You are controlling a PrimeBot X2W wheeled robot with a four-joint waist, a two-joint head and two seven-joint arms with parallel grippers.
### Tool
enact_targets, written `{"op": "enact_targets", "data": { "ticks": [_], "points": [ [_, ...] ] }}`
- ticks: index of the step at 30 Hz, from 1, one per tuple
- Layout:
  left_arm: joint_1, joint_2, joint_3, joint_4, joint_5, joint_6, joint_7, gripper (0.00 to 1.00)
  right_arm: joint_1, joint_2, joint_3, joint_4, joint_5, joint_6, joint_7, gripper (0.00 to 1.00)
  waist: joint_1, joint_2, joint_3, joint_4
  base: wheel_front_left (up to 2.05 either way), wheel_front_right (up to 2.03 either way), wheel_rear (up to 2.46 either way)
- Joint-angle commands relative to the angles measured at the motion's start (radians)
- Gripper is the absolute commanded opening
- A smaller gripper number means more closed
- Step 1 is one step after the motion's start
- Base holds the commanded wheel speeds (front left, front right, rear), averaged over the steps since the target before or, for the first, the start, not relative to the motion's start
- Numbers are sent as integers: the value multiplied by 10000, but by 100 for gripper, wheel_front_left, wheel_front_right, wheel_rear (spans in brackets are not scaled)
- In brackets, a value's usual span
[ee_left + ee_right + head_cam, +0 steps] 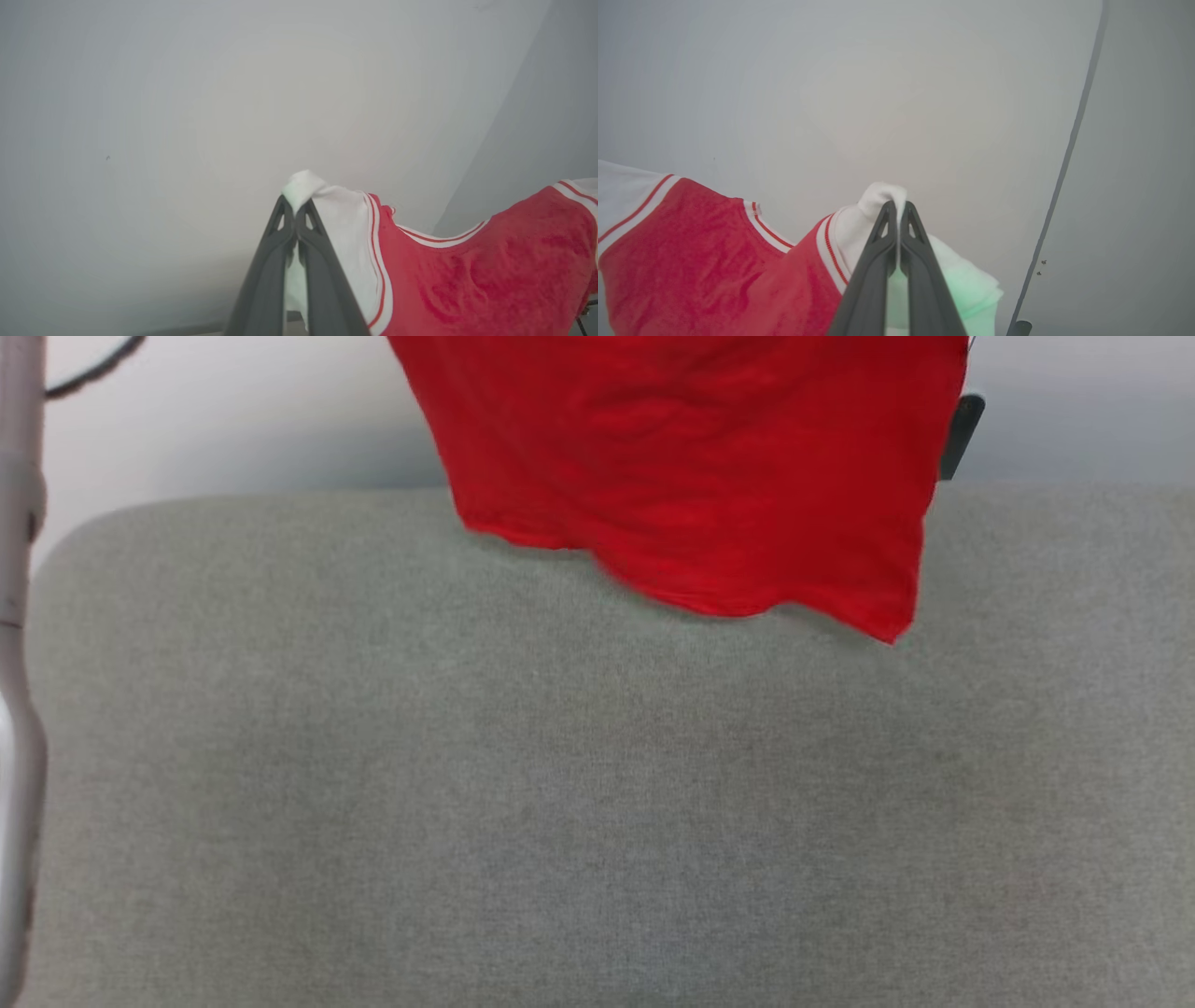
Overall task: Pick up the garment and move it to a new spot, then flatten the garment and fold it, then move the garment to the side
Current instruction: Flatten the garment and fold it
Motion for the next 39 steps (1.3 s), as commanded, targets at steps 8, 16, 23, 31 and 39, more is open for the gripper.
{"op": "enact_targets", "data": {
  "ticks": [8, 16, 23, 31, 39],
  "points": [
    [-917, -14, -96, -72, 290, -202, -1008, 0, -1051, -310, 471, 230, -78, 5, -1662, 0, 0, 0, 1990, -92, 0, 0, 0],
    [-2479, -102, -346, 158, 1039, -200, -3053, 0, -2410, -668, 631, 1204, -1812, 5, -5042, 0, 0, 0, 4002, -196, 0, 0, 0],
    [-4033, -496, -152, 408, 1118, -324, -5071, 0, -3591, -998, -489, 1312, -3650, 0, -5912, 0, 0, 0, 5948, 209, 0, 0, 0],
    [-4228, -817, -125, 1087, 821, -661, -6335, 0, -2797, -339, -1795, 188, -5350, -2, -5905, 0, 0, 0, 7482, 759, 0, 0, 0],
    [-3483, -956, -425, 1741, 594, -730, -6640, 0, -2296, 190, -1643, 855, -5729, -2, -5909, 0, 0, 0, 7606, 1071, 0, 0, 0]
  ]
}}
